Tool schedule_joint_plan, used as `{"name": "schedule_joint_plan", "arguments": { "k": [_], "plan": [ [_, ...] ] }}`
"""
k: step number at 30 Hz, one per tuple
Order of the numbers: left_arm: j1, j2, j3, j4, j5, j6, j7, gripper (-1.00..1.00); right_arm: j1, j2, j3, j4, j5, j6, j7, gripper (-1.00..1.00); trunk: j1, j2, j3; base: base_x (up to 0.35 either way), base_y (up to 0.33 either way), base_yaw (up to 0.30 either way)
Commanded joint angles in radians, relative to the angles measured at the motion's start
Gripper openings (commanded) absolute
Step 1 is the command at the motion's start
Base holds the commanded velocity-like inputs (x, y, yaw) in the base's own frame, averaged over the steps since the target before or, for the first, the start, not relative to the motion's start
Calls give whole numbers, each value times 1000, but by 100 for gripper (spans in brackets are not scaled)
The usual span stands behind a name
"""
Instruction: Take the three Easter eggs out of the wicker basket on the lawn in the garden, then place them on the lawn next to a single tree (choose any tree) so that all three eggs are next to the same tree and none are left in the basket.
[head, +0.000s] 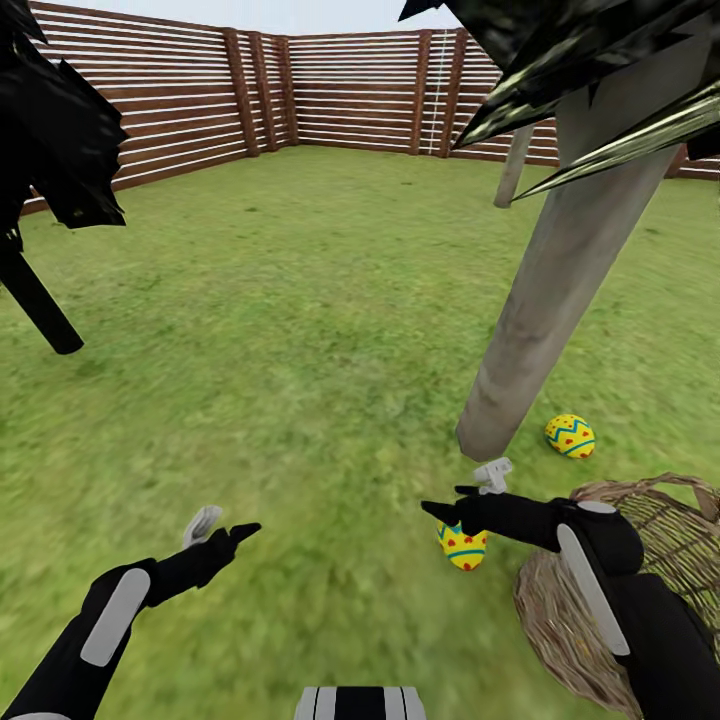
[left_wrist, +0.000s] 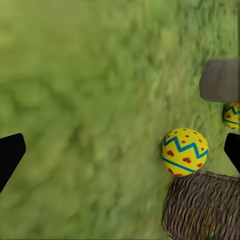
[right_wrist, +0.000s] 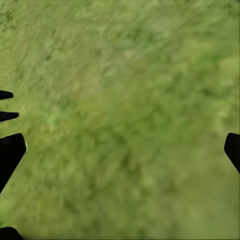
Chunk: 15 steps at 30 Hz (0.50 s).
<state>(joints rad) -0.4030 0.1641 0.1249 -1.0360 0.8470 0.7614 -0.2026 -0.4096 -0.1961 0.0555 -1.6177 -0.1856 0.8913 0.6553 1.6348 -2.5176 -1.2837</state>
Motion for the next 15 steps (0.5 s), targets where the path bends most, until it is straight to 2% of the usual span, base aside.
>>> {"name": "schedule_joint_plan", "arguments": {
  "k": [1,3,6,11,15],
  "plan": [
    [0,0,3,-5,0,1,-11,100,-1,-2,-3,-1,-6,7,11,100,0,0,-1,0,0,0],
    [2,-1,-2,-5,-1,-21,-13,100,-1,-3,-6,-1,-6,8,20,100,0,0,-1,-49,0,0],
    [3,-1,-6,-1,-2,-51,-17,100,-2,-3,-7,-1,-6,9,23,100,0,0,-1,-236,0,0],
    [3,0,0,2,1,-59,-19,100,-3,-3,-7,-1,-6,10,24,100,0,0,-1,-314,0,0],
    [4,1,2,-6,9,-64,-22,100,-3,-4,-8,-1,-6,11,25,100,-2,0,11,-87,0,0]
  ]
}}
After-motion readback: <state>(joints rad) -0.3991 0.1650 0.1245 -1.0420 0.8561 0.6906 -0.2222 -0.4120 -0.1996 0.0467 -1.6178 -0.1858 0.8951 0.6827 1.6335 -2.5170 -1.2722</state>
